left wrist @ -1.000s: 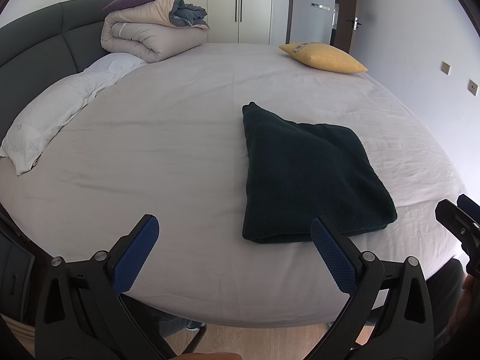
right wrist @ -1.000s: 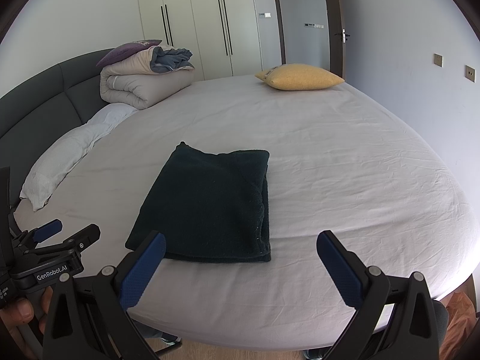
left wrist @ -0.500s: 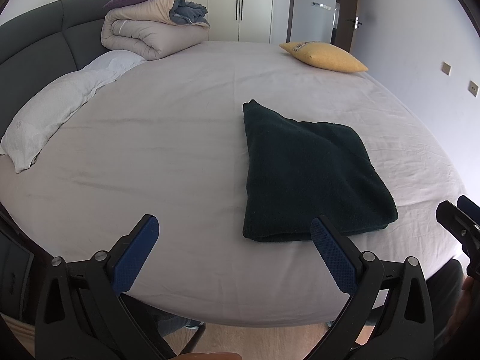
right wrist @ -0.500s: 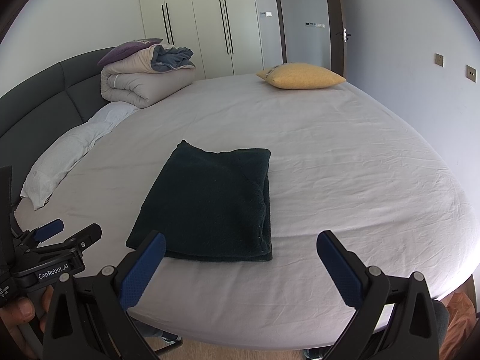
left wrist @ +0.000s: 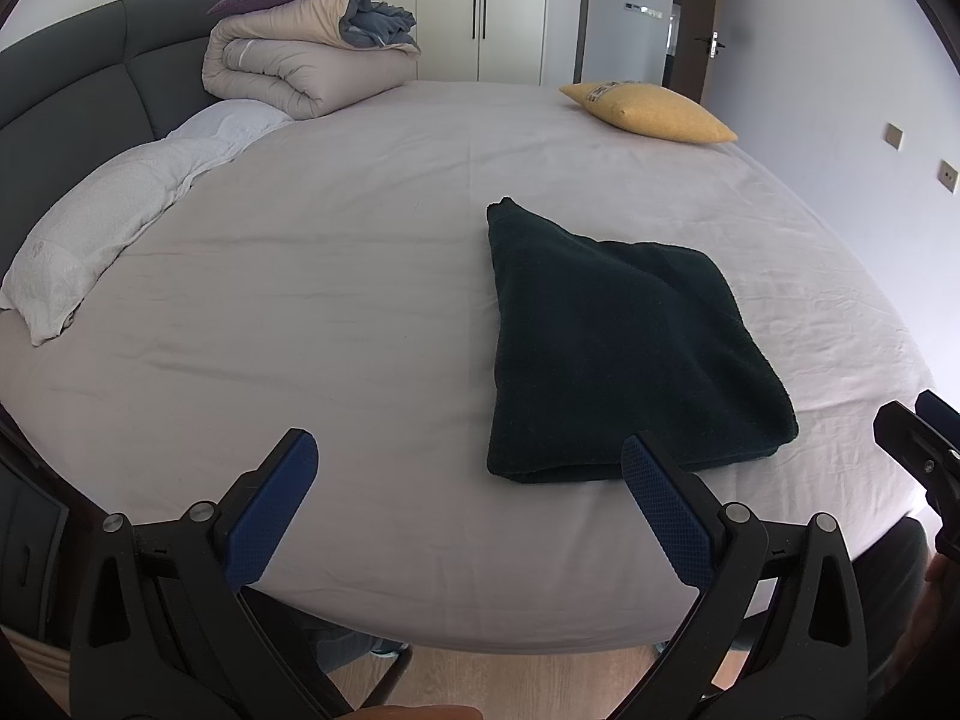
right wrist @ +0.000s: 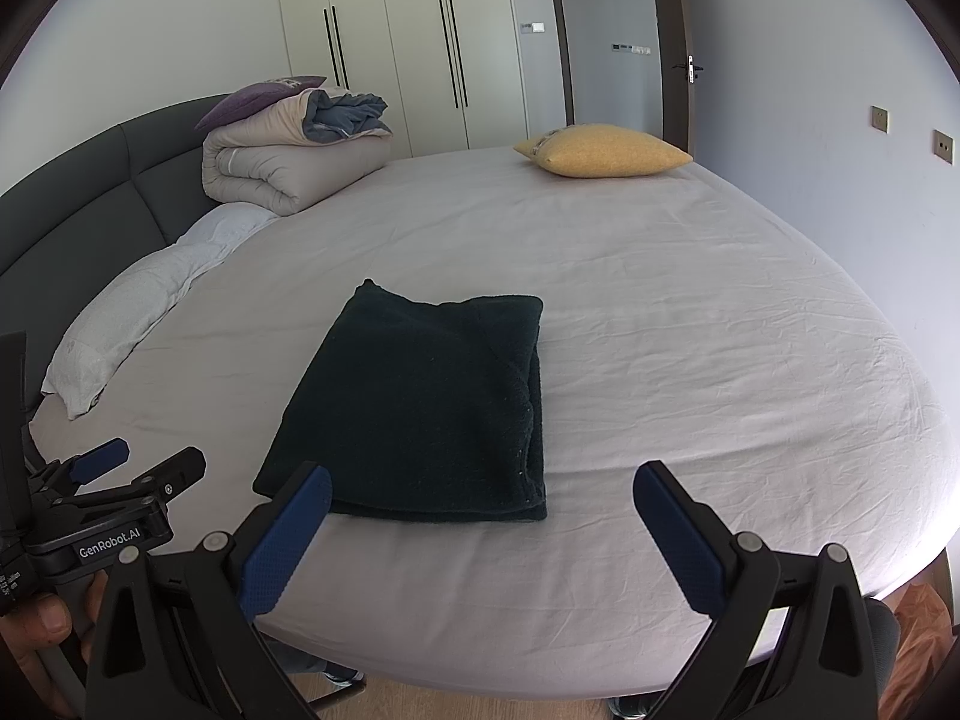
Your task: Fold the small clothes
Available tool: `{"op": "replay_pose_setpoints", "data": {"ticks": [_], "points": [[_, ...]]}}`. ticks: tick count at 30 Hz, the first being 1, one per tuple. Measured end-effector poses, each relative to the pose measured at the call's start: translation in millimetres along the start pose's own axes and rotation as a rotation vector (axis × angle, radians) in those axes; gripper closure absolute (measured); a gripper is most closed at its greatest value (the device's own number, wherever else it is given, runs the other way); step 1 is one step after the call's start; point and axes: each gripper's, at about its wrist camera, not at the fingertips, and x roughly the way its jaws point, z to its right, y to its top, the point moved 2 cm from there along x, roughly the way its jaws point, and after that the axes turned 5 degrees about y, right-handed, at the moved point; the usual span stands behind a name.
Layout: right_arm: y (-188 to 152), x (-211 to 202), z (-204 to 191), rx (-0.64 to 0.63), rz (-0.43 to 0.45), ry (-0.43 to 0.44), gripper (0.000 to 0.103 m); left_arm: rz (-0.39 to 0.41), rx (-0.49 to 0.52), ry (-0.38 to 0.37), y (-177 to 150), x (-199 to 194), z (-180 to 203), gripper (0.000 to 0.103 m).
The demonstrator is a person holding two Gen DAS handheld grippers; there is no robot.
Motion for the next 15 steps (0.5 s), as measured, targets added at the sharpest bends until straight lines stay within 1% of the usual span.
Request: {"op": "replay_pose_setpoints", "data": {"ticks": [15], "points": [[-0.7, 0.5, 0.2, 0.000, -0.005, 0.005, 0.000, -0.004, -0.001, -0.001, -1.8, 1.2, -0.9, 0.000]]}}
